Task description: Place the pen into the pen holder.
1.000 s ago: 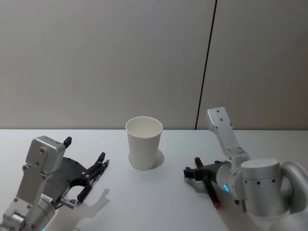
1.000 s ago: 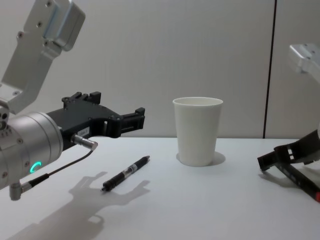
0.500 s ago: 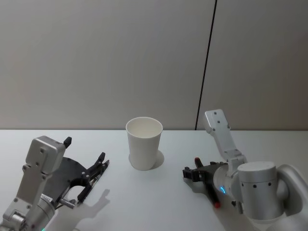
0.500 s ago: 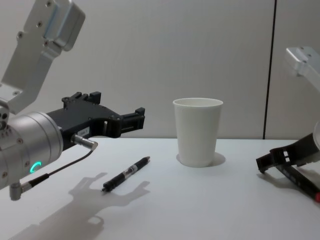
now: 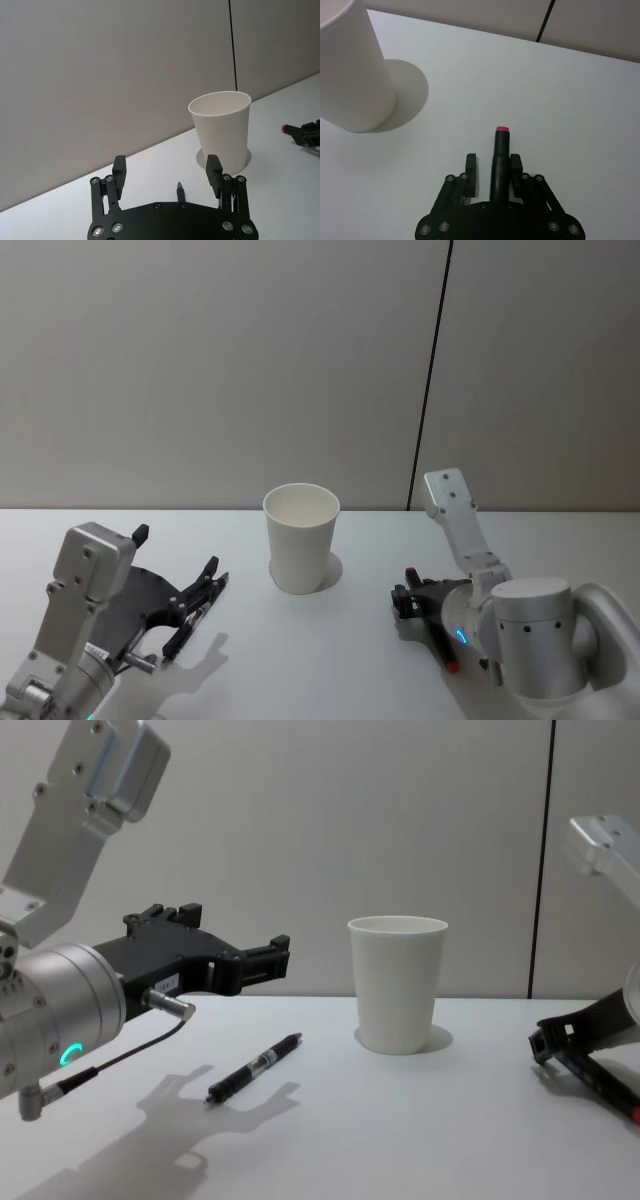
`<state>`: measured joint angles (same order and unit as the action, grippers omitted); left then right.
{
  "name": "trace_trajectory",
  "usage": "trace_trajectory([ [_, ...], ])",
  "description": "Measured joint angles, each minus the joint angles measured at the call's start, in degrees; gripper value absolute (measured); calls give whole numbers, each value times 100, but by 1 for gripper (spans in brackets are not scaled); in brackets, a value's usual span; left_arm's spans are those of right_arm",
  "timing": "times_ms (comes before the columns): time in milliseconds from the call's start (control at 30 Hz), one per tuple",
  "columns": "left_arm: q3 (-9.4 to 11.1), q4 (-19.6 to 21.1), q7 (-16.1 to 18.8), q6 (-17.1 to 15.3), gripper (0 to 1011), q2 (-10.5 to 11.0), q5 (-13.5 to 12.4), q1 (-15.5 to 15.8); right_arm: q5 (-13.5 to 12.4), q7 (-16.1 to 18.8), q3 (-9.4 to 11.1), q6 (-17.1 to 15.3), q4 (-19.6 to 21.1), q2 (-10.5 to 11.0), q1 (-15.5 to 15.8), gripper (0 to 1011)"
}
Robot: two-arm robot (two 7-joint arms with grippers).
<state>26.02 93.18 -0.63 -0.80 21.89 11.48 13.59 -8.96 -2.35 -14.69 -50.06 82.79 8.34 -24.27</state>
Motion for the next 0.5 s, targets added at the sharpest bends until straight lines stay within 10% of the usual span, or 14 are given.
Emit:
trace_trajectory([
  [233,0,0,0,0,1003,0,0,0,8,-1,1,5,-6,-2,3,207],
  [500,0,0,0,0,1003,0,0,0,12,-3,2,9,-11,-5,5,196],
])
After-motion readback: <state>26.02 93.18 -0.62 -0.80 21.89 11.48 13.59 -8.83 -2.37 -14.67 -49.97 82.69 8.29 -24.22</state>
